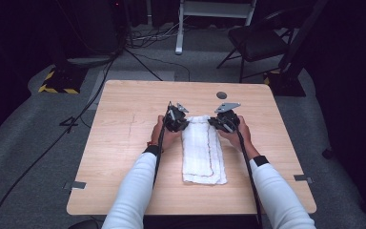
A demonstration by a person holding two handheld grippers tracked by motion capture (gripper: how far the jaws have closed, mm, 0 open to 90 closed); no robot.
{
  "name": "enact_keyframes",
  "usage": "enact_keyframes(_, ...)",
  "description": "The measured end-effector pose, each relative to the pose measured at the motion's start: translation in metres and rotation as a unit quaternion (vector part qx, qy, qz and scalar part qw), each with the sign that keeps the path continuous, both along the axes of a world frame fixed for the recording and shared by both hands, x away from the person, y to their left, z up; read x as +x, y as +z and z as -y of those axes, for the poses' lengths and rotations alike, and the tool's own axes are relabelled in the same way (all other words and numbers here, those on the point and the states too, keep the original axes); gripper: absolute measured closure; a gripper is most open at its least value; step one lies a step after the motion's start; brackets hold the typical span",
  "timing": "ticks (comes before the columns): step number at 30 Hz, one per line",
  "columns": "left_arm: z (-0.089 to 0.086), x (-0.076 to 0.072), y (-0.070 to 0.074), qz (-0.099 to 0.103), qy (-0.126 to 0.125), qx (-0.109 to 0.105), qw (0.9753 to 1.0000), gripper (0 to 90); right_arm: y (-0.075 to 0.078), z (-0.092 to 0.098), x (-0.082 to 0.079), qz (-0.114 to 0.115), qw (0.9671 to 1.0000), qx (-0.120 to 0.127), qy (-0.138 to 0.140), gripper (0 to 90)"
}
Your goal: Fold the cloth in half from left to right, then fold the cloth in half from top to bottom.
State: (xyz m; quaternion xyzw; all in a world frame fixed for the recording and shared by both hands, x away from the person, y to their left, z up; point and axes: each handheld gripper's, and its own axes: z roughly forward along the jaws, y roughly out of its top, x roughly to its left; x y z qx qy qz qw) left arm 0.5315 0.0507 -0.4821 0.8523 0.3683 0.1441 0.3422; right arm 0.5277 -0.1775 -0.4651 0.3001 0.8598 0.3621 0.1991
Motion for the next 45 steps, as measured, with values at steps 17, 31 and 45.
enact_keyframes(17,-0.003,-0.001,0.023,0.022,-0.003,-0.011,0.9997,80.1,0.014,0.002,0.000,0.025,0.9997,0.006,-0.005,84.7)
enact_keyframes(31,-0.007,0.000,0.031,0.036,-0.002,-0.025,0.9990,79.8,0.025,0.003,-0.006,0.036,0.9992,0.016,0.000,84.8)
enact_keyframes(45,-0.014,-0.015,0.048,0.066,-0.012,-0.044,0.9968,80.2,0.044,0.007,-0.015,0.047,0.9980,0.041,0.009,85.0)
